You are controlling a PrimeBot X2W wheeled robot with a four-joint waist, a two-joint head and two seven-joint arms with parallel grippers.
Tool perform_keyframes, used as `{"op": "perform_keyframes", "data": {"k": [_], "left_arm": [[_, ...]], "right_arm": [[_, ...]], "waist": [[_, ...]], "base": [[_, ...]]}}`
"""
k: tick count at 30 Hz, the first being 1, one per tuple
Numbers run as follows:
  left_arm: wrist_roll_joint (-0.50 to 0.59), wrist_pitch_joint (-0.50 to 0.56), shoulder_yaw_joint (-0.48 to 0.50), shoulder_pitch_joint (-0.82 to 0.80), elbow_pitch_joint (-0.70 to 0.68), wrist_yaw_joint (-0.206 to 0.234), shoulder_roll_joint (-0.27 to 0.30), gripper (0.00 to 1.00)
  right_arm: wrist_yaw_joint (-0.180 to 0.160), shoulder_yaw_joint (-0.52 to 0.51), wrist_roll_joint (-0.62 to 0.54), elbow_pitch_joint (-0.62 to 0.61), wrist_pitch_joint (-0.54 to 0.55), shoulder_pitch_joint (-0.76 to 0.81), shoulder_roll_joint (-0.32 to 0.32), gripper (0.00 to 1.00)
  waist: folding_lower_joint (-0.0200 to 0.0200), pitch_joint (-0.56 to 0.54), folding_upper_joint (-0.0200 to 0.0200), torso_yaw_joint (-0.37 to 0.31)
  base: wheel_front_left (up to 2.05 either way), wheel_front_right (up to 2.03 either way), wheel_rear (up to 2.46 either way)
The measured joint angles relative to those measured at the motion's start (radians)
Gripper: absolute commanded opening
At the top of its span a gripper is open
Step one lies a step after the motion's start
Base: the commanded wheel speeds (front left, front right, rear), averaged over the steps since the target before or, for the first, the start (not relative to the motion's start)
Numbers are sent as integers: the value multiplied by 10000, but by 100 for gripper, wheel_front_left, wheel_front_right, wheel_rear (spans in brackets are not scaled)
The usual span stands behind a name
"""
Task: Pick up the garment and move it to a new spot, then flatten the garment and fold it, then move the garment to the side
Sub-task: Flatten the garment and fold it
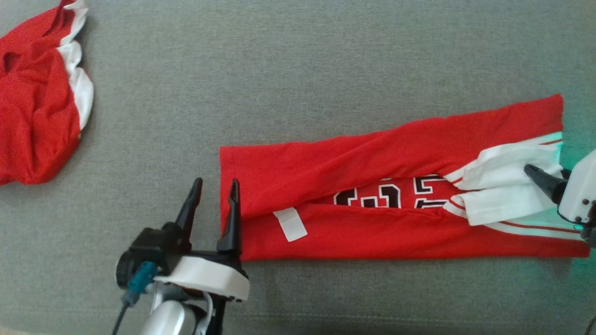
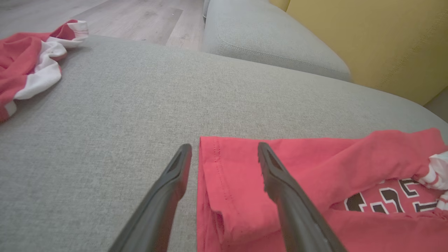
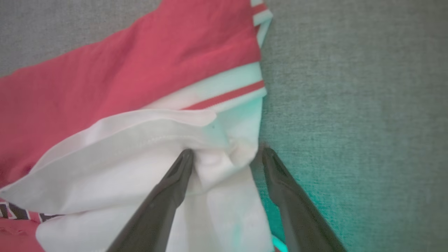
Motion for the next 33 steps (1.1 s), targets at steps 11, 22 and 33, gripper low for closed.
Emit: {"op": "perform_keyframes", "data": {"k": [11, 22, 33], "left_arm": [[412, -211, 155, 109, 537, -314, -642, 100], [560, -211, 508, 542, 487, -759, -846, 100], [426, -213, 746, 906, 529, -821, -861, 100]], "right_arm": [[0, 2, 842, -270, 52, 316, 454, 0], [0, -2541, 362, 594, -683, 212, -284, 0], [0, -2347, 1045, -1891, 443, 64, -255, 0]], "waist": [[0, -260, 0, 227], [0, -600, 0, 22], [0, -997, 0, -193]], "base": [[0, 0, 0], [0, 0, 0], [0, 0, 0]]}}
